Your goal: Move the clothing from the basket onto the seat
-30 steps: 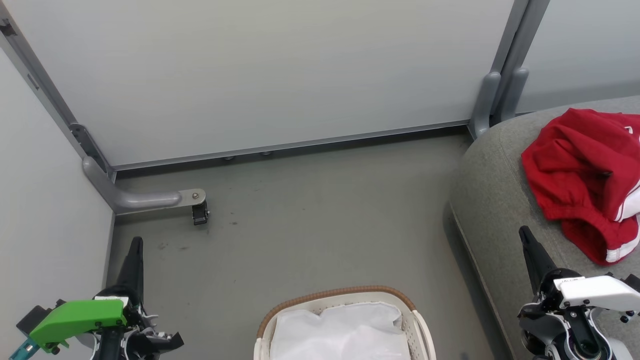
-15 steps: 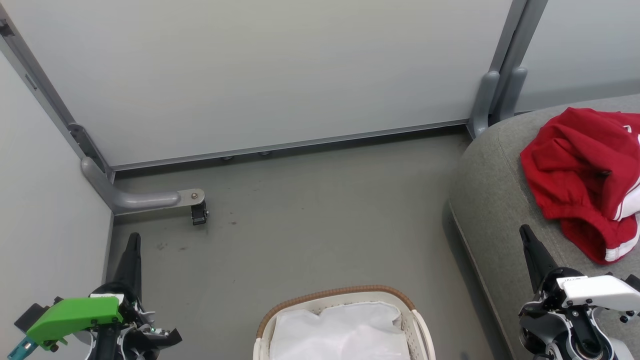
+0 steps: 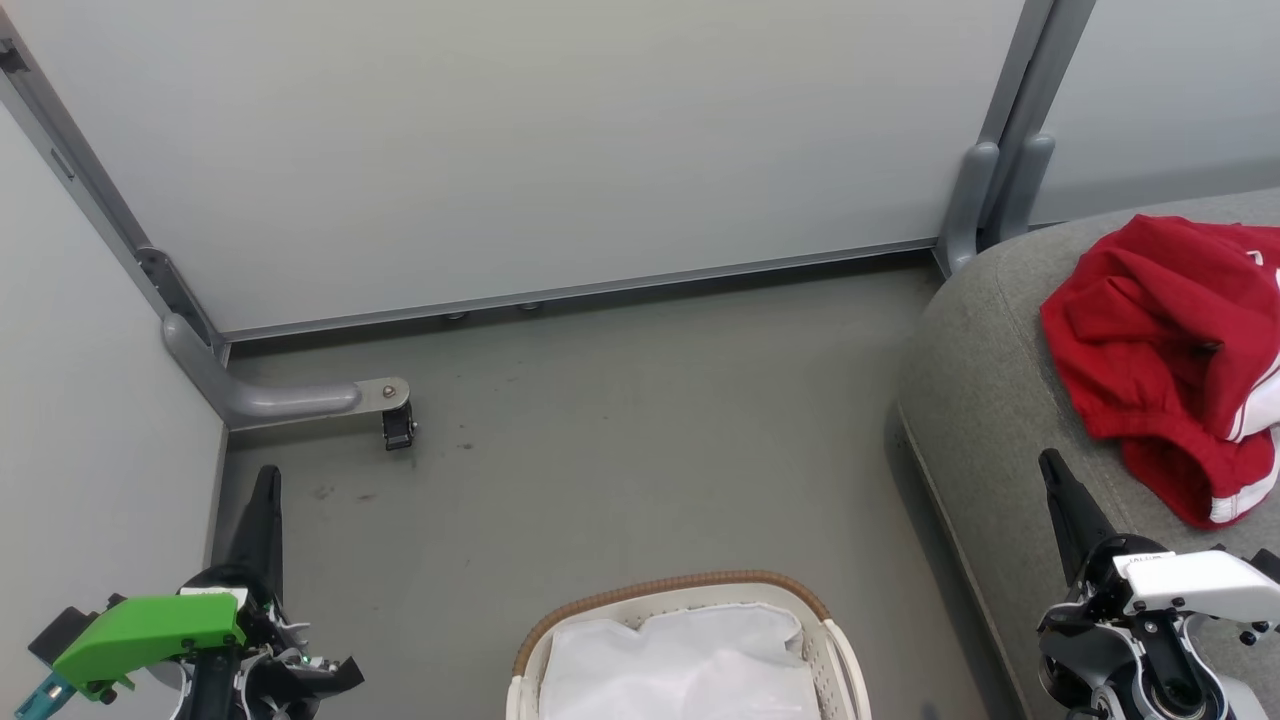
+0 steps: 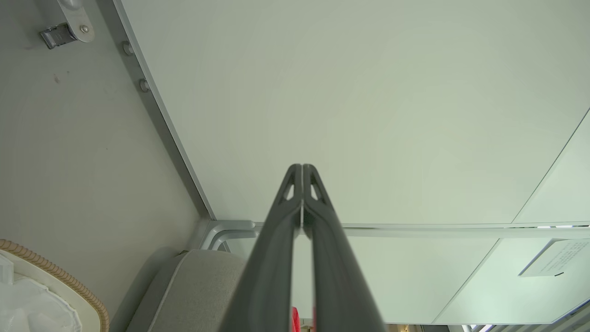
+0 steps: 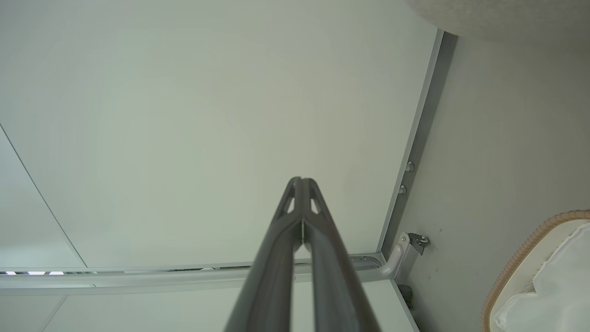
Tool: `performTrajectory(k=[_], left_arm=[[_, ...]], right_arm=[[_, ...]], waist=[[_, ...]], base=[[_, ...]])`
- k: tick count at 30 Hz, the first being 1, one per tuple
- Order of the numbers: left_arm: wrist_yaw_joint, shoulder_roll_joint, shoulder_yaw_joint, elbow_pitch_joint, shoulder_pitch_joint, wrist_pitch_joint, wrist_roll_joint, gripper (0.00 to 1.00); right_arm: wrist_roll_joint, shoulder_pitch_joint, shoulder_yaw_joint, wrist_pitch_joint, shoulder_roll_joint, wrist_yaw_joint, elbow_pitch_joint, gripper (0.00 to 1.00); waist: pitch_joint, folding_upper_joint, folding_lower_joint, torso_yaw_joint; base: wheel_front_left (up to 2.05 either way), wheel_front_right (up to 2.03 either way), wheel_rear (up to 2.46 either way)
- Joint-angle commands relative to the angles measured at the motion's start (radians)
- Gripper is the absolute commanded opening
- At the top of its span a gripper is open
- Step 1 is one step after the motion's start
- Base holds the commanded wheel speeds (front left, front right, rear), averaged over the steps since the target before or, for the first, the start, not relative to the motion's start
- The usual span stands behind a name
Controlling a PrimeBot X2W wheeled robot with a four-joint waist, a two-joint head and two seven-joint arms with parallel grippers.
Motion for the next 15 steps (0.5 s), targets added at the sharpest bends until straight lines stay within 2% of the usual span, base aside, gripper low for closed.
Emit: performTrajectory(k=[1, 15], left_arm=[[-0.004, 0.003, 0.003, -0.001, -0.010, 0.004, -0.003, 0.00], [-0.004, 0.002, 0.003, -0.001, -0.010, 0.004, -0.002, 0.00]], right_arm=[[0.003, -0.008, -0.002, 0.003, -0.006, 0.000, -0.004, 0.00], [0.003, -0.008, -0.002, 0.003, -0.006, 0.000, -0.004, 0.00]], waist=[[0.000, 0.0000, 0.0000, 0.000], [0.000, 0.0000, 0.0000, 0.000]], base=[[0.00, 0.00, 0.00], [0.00, 0.00, 0.00]])
